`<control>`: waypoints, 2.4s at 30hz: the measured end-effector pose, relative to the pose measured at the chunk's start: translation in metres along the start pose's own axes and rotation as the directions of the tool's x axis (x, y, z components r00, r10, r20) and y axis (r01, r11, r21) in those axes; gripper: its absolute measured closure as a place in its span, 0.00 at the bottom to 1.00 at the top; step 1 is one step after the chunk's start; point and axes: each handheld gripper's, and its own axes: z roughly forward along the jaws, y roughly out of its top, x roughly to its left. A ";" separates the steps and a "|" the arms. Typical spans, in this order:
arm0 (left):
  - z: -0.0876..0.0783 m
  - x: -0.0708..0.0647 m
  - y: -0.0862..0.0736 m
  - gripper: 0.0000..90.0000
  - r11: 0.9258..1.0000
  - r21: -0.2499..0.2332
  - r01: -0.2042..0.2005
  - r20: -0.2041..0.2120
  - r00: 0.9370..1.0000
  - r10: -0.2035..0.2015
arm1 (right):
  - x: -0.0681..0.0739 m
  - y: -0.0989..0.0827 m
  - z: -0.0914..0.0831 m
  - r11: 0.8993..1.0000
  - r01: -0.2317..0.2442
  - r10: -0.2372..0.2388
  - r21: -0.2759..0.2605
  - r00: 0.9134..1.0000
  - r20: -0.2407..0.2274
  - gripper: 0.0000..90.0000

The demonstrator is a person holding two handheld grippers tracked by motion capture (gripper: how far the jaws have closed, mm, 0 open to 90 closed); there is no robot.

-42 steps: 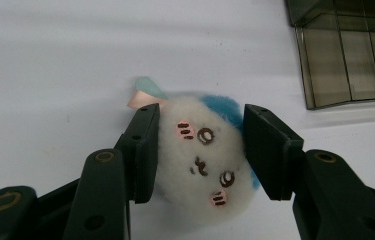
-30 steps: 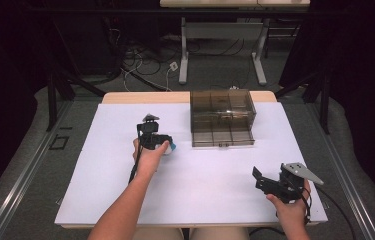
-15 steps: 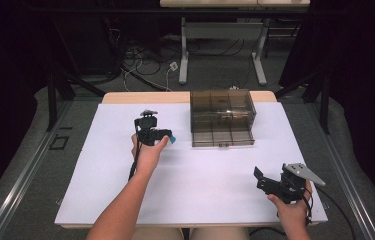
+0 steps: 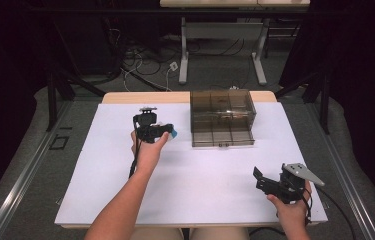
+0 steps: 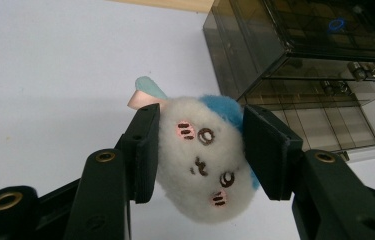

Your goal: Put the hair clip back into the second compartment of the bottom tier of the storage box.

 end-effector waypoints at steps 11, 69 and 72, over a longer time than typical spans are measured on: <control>-0.005 -0.013 0.007 0.57 0.999 -0.017 -0.033 0.011 0.999 0.033 | -0.001 0.000 -0.001 1.000 0.004 -0.004 -0.009 1.000 -0.004 0.00; 0.003 -0.105 0.033 0.57 0.974 -0.091 -0.209 0.036 0.976 0.213 | -0.006 0.001 -0.004 0.999 -0.034 0.034 -0.007 0.999 0.010 0.00; 0.006 -0.109 0.033 0.57 0.972 -0.093 -0.217 0.035 0.975 0.221 | -0.007 0.001 -0.004 0.999 -0.038 0.038 -0.019 0.999 0.006 0.00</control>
